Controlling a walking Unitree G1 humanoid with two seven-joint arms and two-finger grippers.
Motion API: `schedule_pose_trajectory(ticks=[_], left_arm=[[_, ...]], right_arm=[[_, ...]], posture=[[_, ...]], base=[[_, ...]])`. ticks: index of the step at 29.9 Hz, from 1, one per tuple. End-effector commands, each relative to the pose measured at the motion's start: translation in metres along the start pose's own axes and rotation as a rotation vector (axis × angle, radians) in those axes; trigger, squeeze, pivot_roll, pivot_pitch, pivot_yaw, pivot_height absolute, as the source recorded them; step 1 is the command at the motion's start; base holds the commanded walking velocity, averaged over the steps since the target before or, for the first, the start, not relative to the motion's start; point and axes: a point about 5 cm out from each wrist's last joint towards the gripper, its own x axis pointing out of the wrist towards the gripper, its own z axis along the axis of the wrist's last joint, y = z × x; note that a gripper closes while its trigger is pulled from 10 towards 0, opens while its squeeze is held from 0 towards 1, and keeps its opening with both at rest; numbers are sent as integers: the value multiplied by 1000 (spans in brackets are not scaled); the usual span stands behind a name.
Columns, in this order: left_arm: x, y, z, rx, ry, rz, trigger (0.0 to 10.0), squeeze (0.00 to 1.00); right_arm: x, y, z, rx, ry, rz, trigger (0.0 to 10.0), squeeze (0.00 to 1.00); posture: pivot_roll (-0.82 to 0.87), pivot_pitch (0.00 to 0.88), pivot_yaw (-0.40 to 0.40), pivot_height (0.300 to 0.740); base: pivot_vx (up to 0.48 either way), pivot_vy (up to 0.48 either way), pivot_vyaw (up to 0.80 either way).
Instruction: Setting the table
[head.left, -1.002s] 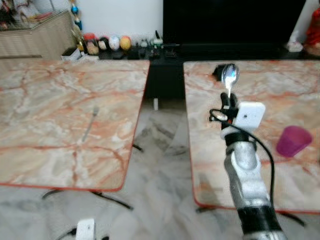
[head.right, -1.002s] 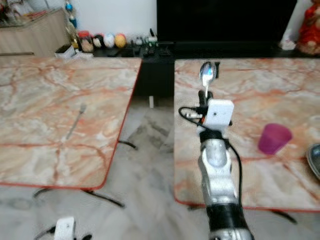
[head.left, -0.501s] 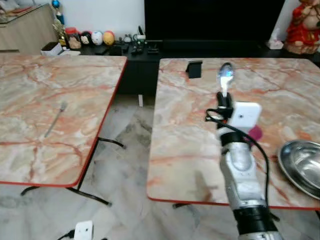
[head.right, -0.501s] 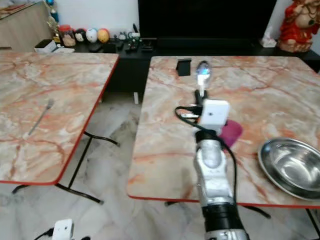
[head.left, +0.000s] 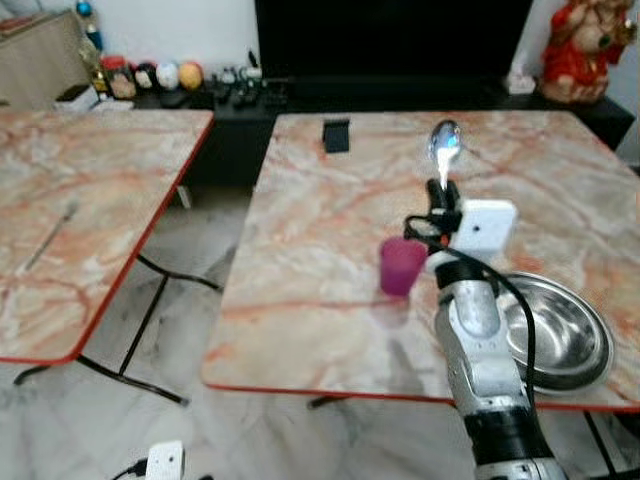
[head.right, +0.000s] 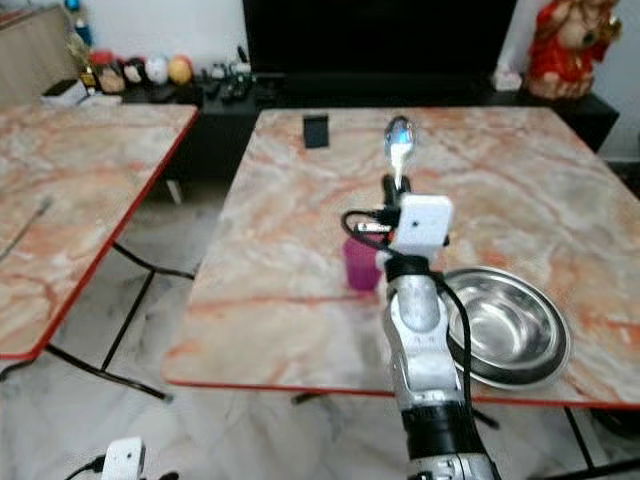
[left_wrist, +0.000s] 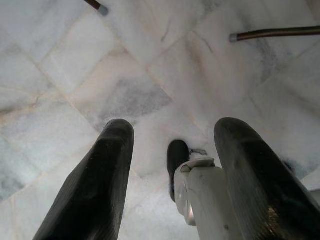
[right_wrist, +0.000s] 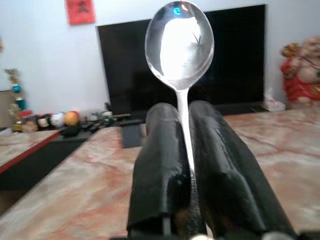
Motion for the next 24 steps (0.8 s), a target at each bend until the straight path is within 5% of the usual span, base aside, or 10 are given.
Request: schedule_pose_trajectory(ticks=[1,14,24], left_arm=[[-1,-2,-5,-10,15,-3,10000,0],[-1,-2,-4,-10,13,0,10000,0],[-1,-2,-4,-14,14,2,10000,0]], right_arm=[[1,-8,4,-5,-12,-27,10000,0],[0,-12,3,0,-3,-56,10000,0],[0,-11,1,-5,11,-50,10000,0]], posture=[[-120,0,63,740],[-121,0,64,740],[-119,0,64,740]], base=[[0,-356,0],[0,-326,0],[0,0,-717]])
